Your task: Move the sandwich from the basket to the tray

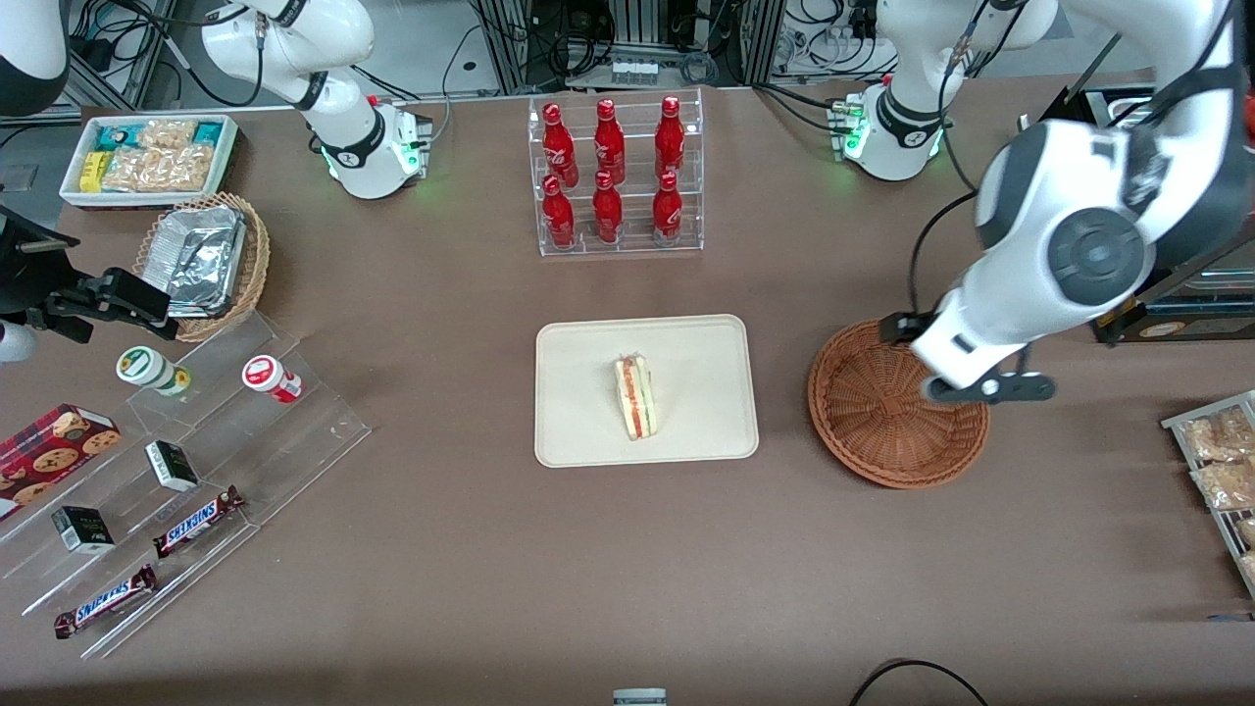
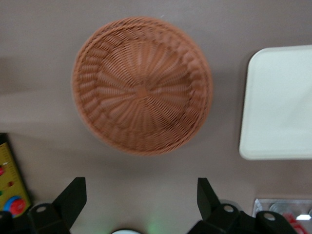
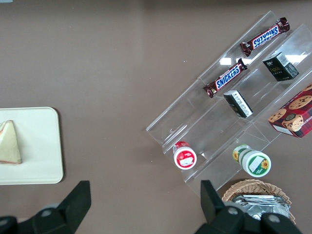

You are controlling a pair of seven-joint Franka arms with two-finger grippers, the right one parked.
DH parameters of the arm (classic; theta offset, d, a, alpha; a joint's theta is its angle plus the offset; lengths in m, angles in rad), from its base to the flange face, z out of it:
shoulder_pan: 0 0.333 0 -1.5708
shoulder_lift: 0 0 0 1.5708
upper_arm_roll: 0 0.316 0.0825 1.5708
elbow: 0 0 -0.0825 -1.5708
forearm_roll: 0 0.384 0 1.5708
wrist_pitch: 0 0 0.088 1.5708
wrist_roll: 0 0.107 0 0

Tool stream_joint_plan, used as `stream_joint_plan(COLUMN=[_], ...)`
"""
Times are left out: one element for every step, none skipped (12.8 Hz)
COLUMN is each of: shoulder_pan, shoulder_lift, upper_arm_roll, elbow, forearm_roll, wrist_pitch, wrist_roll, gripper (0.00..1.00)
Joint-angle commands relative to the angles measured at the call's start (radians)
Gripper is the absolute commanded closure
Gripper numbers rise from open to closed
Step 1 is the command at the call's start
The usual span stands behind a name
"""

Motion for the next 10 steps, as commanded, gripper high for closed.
stream_joint_plan(shoulder_pan=[0.145, 0.207, 0.251, 0.269, 0.281, 0.295, 0.304, 0.305, 0.309, 0.309], shoulder_lift=[-0.096, -0.102, -0.114, -0.136, -0.156, -0.165, -0.167, -0.167, -0.167, -0.168], upper_arm_roll=[-0.046, -0.086, -0.114, -0.119, -0.117, -0.114, -0.113, -0.111, -0.104, -0.076], elbow=[-0.034, -0.014, -0.001, 0.001, 0.009, 0.044, 0.079, 0.091, 0.095, 0.104], forearm_roll=[-0.009, -0.010, -0.010, -0.010, -0.008, -0.006, -0.002, 0.007, 0.010, 0.007], wrist_pitch=[-0.067, -0.099, -0.121, -0.127, -0.135, -0.168, -0.202, -0.204, -0.195, -0.192], wrist_roll=[0.117, 0.151, 0.165, 0.165, 0.166, 0.169, 0.169, 0.169, 0.169, 0.169], gripper=[0.00, 0.00, 0.00, 0.00, 0.00, 0.00, 0.00, 0.00, 0.00, 0.00])
